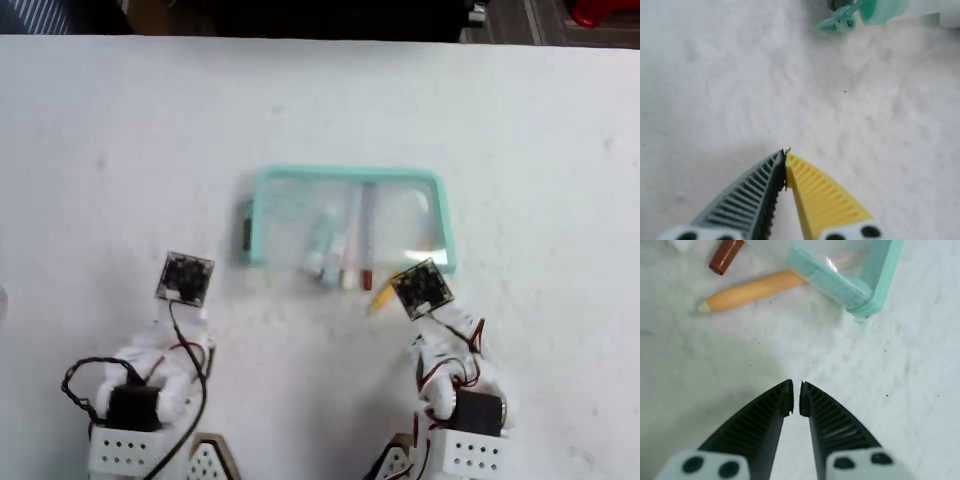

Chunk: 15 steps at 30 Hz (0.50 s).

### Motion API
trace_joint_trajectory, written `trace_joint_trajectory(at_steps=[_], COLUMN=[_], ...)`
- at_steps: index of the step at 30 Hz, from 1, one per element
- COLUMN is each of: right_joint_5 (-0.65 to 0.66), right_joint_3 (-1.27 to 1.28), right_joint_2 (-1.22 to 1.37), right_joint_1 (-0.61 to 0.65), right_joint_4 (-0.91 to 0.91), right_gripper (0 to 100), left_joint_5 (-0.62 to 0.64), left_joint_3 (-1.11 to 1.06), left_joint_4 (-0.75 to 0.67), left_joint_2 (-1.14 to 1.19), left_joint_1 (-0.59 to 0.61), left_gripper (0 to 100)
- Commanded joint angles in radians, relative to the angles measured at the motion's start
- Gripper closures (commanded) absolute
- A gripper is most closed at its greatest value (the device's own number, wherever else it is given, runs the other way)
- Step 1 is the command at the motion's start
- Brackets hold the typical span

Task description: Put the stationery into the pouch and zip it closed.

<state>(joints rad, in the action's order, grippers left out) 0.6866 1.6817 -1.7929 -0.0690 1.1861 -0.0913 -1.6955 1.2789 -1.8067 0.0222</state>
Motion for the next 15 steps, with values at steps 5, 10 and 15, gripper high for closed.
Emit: trace_joint_trajectory(at_steps=[5, 10, 15], right_joint_5=[0.018, 0.017, 0.015], right_joint_3=[0.009, 0.009, 0.009], right_joint_2=[-0.002, -0.004, -0.005], right_joint_1=[0.010, 0.010, 0.010], right_joint_4=[-0.024, -0.024, -0.027], right_gripper=[96.7, 96.5, 96.4], left_joint_5=[0.002, 0.003, 0.003], left_joint_3=[0.003, 0.003, 0.002], left_joint_4=[-0.008, -0.026, -0.021], left_joint_2=[-0.005, -0.005, -0.007], left_joint_1=[-0.010, -0.002, -0.001], left_gripper=[98, 98, 98])
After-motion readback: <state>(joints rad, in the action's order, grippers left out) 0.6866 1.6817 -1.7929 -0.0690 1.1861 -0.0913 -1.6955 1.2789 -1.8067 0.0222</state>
